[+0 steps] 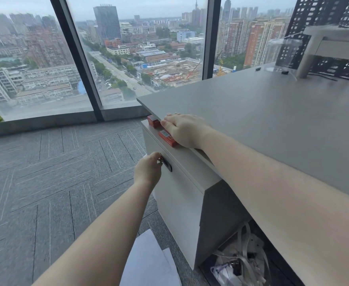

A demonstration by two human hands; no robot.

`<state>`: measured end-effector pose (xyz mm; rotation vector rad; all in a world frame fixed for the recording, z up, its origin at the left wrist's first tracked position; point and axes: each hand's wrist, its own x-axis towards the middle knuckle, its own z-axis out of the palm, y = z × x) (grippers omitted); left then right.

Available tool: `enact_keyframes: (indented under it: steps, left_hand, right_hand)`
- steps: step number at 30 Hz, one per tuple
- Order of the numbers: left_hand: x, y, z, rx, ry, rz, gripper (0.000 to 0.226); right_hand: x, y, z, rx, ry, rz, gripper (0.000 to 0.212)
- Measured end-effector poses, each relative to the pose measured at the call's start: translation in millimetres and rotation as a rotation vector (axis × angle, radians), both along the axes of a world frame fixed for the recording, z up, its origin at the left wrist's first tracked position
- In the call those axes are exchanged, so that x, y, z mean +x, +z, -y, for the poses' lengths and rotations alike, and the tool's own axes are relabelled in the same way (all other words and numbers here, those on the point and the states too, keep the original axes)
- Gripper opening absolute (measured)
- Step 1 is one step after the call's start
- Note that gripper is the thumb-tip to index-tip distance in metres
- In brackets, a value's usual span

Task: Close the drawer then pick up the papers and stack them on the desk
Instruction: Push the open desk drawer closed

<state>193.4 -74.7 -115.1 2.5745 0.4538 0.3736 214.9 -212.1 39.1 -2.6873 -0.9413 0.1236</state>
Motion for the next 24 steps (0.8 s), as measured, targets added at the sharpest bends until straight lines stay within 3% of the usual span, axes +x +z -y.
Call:
enact_keyframes:
  steps: [3, 13, 17, 20, 24]
  left_hand:
    - [6.0, -3.3, -0.3, 0.033, 0.01, 0.013, 0.016]
    - [8.3, -11.2, -5.9, 0.071, -0.035, 0.004, 0.031]
    - [10.3, -11.5, -6.5, 0.145, -0.057, -0.054, 0.023]
    - [12.3, -12.7, -6.3, 0.128, -0.044, -0.071, 0.027]
    - [13.6, -9.5, -5.5, 0.086, -0.042, -0.088, 0.013]
  right_hand:
    - [1.2, -0.8, -0.1, -0.001, -0.006, -0.002, 0.054]
    - [3.9, -3.9, -1.3, 0.005, -0.015, 0.008, 0.055]
    - [4.7, -4.5, -2.0, 0.006, -0.021, 0.01, 0.055]
    - [5.5, -5.3, -2.4, 0.0, -0.034, 0.021, 0.055]
    - [7.1, -6.5, -2.7, -0.003, -0.037, 0.03, 0.054]
